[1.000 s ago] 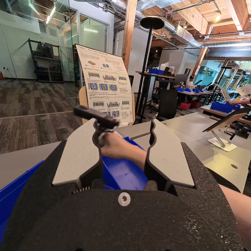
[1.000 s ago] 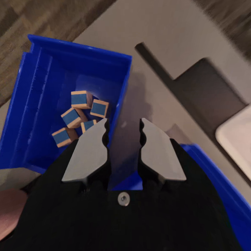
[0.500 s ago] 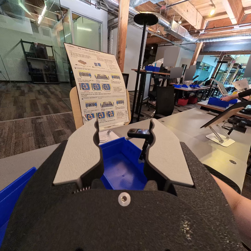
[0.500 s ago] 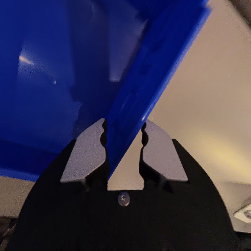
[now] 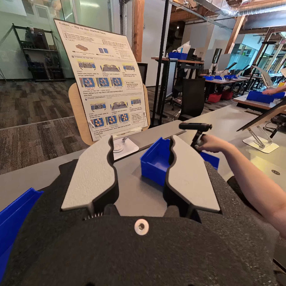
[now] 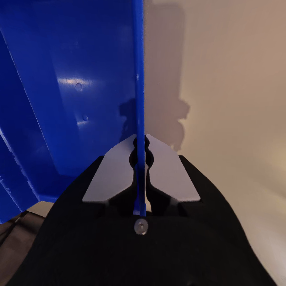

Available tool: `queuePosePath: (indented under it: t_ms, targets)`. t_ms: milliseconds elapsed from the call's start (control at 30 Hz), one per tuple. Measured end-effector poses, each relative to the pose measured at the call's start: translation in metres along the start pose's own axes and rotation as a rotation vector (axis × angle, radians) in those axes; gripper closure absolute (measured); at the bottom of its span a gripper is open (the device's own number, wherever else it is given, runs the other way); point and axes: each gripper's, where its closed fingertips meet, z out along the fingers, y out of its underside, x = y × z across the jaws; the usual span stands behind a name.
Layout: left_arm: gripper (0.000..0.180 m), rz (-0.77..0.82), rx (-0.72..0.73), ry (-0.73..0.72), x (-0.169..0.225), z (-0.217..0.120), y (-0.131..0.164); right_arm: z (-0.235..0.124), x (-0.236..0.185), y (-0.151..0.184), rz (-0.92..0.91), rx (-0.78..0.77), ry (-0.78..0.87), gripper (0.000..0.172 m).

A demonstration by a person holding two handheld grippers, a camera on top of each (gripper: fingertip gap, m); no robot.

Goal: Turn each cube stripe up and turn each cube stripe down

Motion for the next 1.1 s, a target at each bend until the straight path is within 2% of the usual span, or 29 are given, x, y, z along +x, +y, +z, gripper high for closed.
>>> queuePosePath:
  t_ms: [200,367,467,567,667,700,800,833,933,967,1100]
  targets:
    - [0.116,0.022,-0.062,-0.032,-0.002,0.02,0.013,-0.019,0.089,0.038,0.129,0.04,0.018,0.164]
    - [0.114,-0.027,-0.13,-0.112,-0.031,0.02,0.025,-0.031,0.143,0.065,0.173,0.091,0.044,0.164]
    - [0.112,-0.062,-0.202,-0.22,-0.066,0.005,0.035,-0.035,0.16,0.072,0.232,0.125,0.021,0.164]
    - [0.113,-0.083,-0.293,-0.443,-0.118,-0.031,0.048,-0.036,0.164,0.073,0.235,0.146,0.008,0.164]
    - [0.121,-0.158,-0.47,-0.622,-0.163,-0.074,0.081,-0.038,0.165,0.072,0.256,0.154,0.003,0.163]
    - [0.12,-0.193,-0.524,-0.669,-0.176,-0.088,0.092,-0.043,0.168,0.07,0.258,0.18,0.028,0.154]
    - [0.116,-0.319,-0.664,-0.825,-0.212,-0.127,0.127,-0.075,0.179,0.049,0.262,0.363,0.11,0.132]
    - [0.115,-0.361,-0.711,-0.854,-0.219,-0.136,0.139,-0.086,0.18,0.044,0.263,0.423,0.124,0.131]
    - [0.125,-0.464,-0.808,-0.87,-0.234,-0.148,0.169,-0.108,0.177,0.038,0.248,0.525,0.126,0.13]
    - [0.123,-0.489,-0.833,-0.868,-0.24,-0.149,0.178,-0.11,0.175,0.039,0.239,0.529,0.124,0.13]
    - [0.133,-0.599,-0.943,-0.82,-0.255,-0.146,0.218,-0.111,0.178,0.041,0.222,0.533,0.156,0.129]
